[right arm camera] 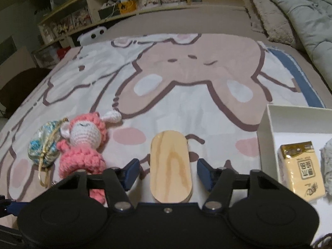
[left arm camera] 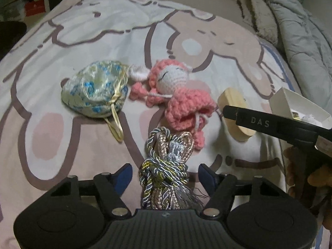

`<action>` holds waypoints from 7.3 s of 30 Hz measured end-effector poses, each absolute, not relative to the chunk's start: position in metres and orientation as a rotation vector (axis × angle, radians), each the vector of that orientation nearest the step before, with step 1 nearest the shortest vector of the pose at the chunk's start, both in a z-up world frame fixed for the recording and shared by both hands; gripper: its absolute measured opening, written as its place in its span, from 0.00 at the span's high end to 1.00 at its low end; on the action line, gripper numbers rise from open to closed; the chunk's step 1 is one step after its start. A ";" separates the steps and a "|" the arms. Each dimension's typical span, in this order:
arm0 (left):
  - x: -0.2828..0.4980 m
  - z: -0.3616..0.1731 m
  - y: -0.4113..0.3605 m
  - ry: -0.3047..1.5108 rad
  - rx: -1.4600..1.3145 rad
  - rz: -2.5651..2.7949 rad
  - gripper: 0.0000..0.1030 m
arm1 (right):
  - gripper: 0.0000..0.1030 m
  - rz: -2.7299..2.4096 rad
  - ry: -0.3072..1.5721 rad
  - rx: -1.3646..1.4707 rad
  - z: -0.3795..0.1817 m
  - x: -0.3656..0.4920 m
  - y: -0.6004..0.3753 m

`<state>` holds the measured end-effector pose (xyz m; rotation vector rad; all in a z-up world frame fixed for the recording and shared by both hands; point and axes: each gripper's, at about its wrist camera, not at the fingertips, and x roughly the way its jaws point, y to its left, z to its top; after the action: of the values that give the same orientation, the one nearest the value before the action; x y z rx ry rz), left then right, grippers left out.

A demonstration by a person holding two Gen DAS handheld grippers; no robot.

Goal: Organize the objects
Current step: 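Grasp the braided gold-silver cord with the left tool while the right tool grasps the wooden oval block, then carry the braided cord with the left tool while the right tool carries the wooden block to the box, then open the left tool to drop the cord while the right tool releases the wooden block in the box, then withdraw both tools from the box toward the pouch and pink doll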

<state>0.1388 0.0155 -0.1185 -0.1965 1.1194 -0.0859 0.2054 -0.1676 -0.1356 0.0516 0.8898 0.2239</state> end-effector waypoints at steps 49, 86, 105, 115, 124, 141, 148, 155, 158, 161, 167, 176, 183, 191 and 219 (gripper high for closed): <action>0.084 -0.025 0.024 0.841 -0.232 -0.070 0.55 | 0.57 0.241 0.770 0.073 -0.030 0.099 -0.197; 0.083 -0.011 -0.260 0.873 -0.102 -0.424 0.55 | 0.57 -0.033 0.769 0.039 -0.004 0.041 -0.452; 0.086 -0.047 -0.345 0.973 -0.160 -0.509 0.55 | 0.57 -0.057 0.870 0.030 -0.040 0.039 -0.506; 0.097 -0.066 -0.351 1.023 -0.182 -0.497 0.52 | 0.57 -0.048 0.887 0.029 -0.049 0.049 -0.509; 0.097 -0.074 -0.344 1.069 -0.153 -0.493 0.46 | 0.48 -0.057 0.936 0.011 -0.057 0.050 -0.508; 0.086 -0.057 -0.321 1.060 -0.110 -0.489 0.46 | 0.48 -0.084 0.911 0.015 -0.032 0.039 -0.502; 0.080 -0.046 -0.301 1.042 -0.091 -0.468 0.46 | 0.48 -0.092 0.897 0.028 -0.020 0.030 -0.496; 0.074 -0.032 -0.284 1.021 -0.066 -0.467 0.42 | 0.46 -0.103 0.881 0.057 -0.009 0.018 -0.488; 0.069 -0.026 -0.278 1.009 -0.051 -0.479 0.37 | 0.43 -0.107 0.874 0.066 -0.004 0.012 -0.484; 0.064 -0.022 -0.273 0.996 -0.027 -0.482 0.27 | 0.39 -0.114 0.868 0.066 0.001 0.007 -0.479; 0.057 -0.016 -0.263 0.970 -0.004 -0.472 0.05 | 0.20 -0.137 0.846 0.062 0.008 -0.004 -0.470; 0.052 -0.013 -0.246 0.949 0.022 -0.462 0.00 | 0.06 -0.176 0.825 0.071 0.008 -0.016 -0.462; 0.055 -0.014 -0.231 0.946 0.015 -0.448 0.00 | 0.00 -0.190 0.834 0.075 0.003 -0.018 -0.455; 0.059 -0.011 -0.206 0.928 0.022 -0.421 0.00 | 0.00 -0.179 0.825 0.080 0.004 -0.008 -0.438; 0.101 -0.008 -0.010 0.875 -0.041 -0.095 0.00 | 0.00 0.079 0.793 0.070 -0.013 0.088 -0.280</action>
<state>0.1013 -0.0104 -0.0082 -0.0408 0.8748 -0.0949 0.0883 -0.2799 -0.0125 0.0695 0.7928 0.0790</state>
